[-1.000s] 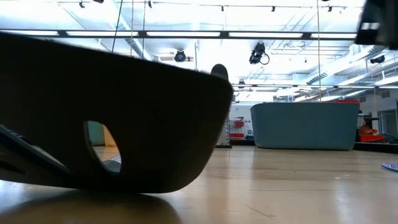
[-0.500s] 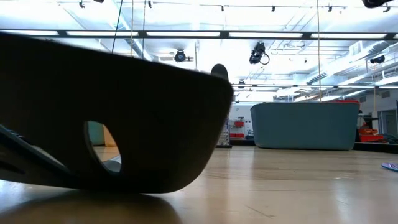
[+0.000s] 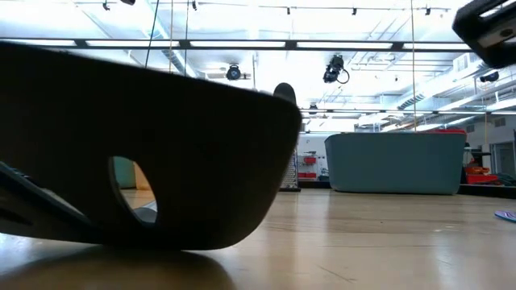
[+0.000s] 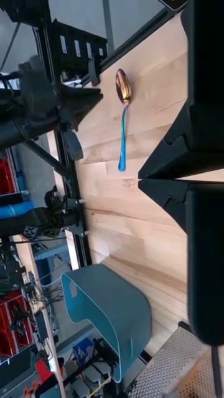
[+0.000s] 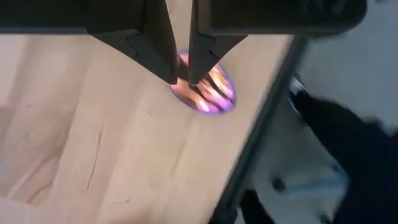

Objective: Pick & Place Kitchen Items
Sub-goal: Put the blue spoon into the orange bin

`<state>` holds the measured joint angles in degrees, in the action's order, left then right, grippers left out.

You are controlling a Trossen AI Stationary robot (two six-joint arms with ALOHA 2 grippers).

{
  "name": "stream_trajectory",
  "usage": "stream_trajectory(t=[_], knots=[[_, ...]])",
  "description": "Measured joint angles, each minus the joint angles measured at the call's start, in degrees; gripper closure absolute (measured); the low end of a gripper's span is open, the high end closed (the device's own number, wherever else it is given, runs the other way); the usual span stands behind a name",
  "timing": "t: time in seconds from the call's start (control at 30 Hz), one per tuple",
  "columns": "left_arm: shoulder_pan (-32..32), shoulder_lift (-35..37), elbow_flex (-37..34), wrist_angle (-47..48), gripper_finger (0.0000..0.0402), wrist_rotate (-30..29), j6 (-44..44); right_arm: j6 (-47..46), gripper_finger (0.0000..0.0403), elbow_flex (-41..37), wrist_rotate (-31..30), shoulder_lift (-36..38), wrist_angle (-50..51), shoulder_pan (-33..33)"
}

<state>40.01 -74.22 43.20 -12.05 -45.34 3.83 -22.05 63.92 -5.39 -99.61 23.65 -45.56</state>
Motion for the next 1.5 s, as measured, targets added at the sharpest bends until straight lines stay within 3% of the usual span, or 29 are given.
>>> stream_trajectory(t=[0.13, 0.47, 0.77, 1.23, 1.5], knots=[[-0.64, 0.00, 0.00, 0.00, 0.0388, -0.01, 0.02, 8.48, 0.0353, 0.00, 0.07, 0.00, 1.99, 0.26], [-2.22, 0.00, 0.00, -0.02, 0.0388, 0.02, 0.46, 19.51, 0.0353, 0.00, 0.31, 0.00, 2.56, 1.18], [-2.32, 0.00, 0.00, -0.04, 0.0388, 0.17, 1.58, 19.37, 0.0349, 0.00, -1.91, 0.00, 4.33, 1.18], [-2.31, 0.00, 0.00, -0.06, 0.0388, 0.18, 3.43, 19.55, 0.0246, 0.00, 0.31, -2.77, 4.66, 1.18], [-2.30, 0.00, 0.00, -0.07, 0.0388, 0.04, 3.48, 20.51, 0.0213, 0.00, -0.14, -3.17, 4.43, 1.18]])
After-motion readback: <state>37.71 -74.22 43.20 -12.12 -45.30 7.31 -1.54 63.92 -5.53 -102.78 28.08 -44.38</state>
